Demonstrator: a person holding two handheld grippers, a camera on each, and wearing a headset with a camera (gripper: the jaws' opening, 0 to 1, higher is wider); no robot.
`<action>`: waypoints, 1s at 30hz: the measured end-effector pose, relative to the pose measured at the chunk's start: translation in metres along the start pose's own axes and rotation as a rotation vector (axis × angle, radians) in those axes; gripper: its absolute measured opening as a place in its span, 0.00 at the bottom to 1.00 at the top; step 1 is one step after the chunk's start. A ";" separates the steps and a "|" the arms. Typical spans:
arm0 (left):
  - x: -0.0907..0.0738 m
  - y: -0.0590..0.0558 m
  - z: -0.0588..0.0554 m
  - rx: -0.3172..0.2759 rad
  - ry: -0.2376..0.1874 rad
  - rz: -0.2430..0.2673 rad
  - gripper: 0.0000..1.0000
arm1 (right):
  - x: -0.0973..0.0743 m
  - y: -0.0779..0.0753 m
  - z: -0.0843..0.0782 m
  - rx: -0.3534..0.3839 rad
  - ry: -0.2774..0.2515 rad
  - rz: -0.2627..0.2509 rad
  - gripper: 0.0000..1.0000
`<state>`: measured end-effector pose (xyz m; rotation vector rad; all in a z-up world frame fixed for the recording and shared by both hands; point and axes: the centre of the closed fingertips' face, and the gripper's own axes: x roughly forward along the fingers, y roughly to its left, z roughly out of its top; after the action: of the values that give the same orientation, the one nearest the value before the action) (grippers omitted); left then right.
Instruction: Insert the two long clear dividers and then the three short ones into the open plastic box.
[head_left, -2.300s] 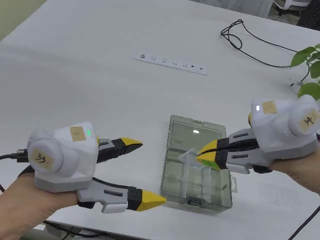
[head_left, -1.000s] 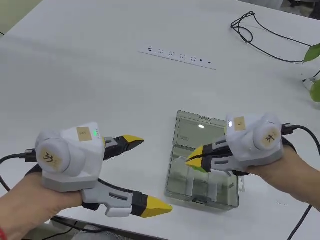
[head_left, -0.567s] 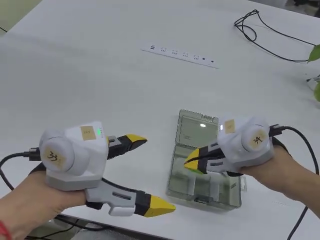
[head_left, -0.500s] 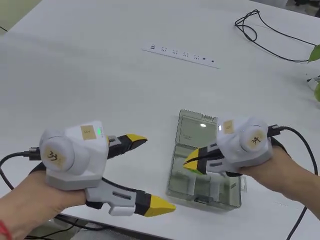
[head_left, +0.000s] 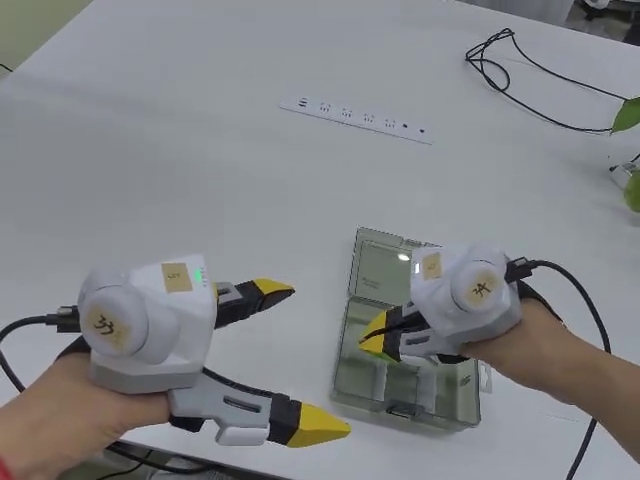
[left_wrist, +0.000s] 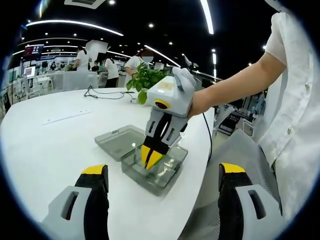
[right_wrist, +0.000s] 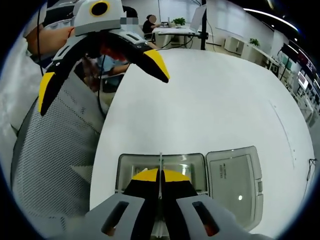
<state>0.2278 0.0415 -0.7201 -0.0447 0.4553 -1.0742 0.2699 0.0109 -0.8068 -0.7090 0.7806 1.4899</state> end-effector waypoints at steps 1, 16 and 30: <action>0.000 0.000 0.000 0.000 0.001 0.000 0.93 | 0.001 0.001 -0.001 -0.006 0.012 0.001 0.02; 0.000 -0.001 0.004 0.010 -0.003 -0.002 0.93 | 0.007 0.001 -0.007 -0.036 0.086 0.000 0.02; -0.002 -0.003 0.006 0.019 0.001 0.005 0.93 | 0.008 0.001 -0.007 -0.024 0.083 -0.019 0.04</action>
<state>0.2268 0.0407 -0.7137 -0.0262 0.4457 -1.0737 0.2686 0.0103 -0.8171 -0.7984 0.8182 1.4620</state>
